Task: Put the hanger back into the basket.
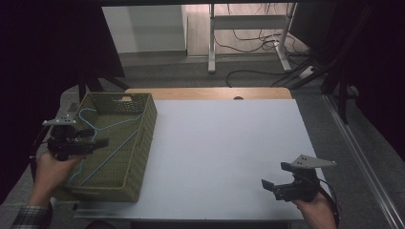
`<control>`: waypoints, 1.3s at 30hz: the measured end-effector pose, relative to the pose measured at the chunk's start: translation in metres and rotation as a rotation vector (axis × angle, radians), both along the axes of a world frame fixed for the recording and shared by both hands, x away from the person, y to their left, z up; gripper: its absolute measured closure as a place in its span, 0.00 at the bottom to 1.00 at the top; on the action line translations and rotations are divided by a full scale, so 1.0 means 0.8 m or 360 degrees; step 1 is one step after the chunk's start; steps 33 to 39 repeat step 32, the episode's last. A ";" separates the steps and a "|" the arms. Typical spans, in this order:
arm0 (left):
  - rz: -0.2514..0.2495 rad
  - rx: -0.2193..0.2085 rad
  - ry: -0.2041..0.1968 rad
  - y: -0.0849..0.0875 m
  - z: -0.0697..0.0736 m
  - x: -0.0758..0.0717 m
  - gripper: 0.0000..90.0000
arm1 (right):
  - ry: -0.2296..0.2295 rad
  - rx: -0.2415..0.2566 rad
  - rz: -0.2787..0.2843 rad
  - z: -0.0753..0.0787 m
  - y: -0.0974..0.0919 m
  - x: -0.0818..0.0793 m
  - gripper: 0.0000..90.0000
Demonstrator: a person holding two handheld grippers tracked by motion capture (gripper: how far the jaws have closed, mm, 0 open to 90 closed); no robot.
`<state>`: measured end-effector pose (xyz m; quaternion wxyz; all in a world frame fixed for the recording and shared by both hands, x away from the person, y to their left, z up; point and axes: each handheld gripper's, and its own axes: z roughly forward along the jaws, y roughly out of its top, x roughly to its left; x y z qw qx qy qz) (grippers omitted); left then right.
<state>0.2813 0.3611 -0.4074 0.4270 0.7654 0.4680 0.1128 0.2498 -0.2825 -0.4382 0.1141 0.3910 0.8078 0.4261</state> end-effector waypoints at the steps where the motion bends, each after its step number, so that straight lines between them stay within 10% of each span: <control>1: -0.0003 -0.0002 -0.0016 -0.007 0.002 -0.006 0.13 | -0.0004 -0.0003 0.0002 0.000 0.000 -0.001 0.02; 9: -0.0088 -0.0154 -0.0062 -0.046 -0.004 -0.037 0.09 | -0.0028 0.0014 -0.0017 0.000 -0.004 -0.010 0.02; 19: -0.0194 -0.0097 -0.0150 -0.094 -0.027 -0.072 0.06 | -0.0021 0.0030 -0.0052 -0.007 -0.009 -0.014 0.02; 29: -0.0199 0.0180 -0.0158 -0.121 -0.058 -0.085 0.04 | -0.0018 -0.0040 -0.0032 -0.019 -0.005 -0.013 0.02; 39: -0.0209 0.0164 -0.0176 -0.120 -0.059 -0.084 0.04 | -0.0019 -0.0065 -0.0027 -0.022 -0.005 -0.012 0.02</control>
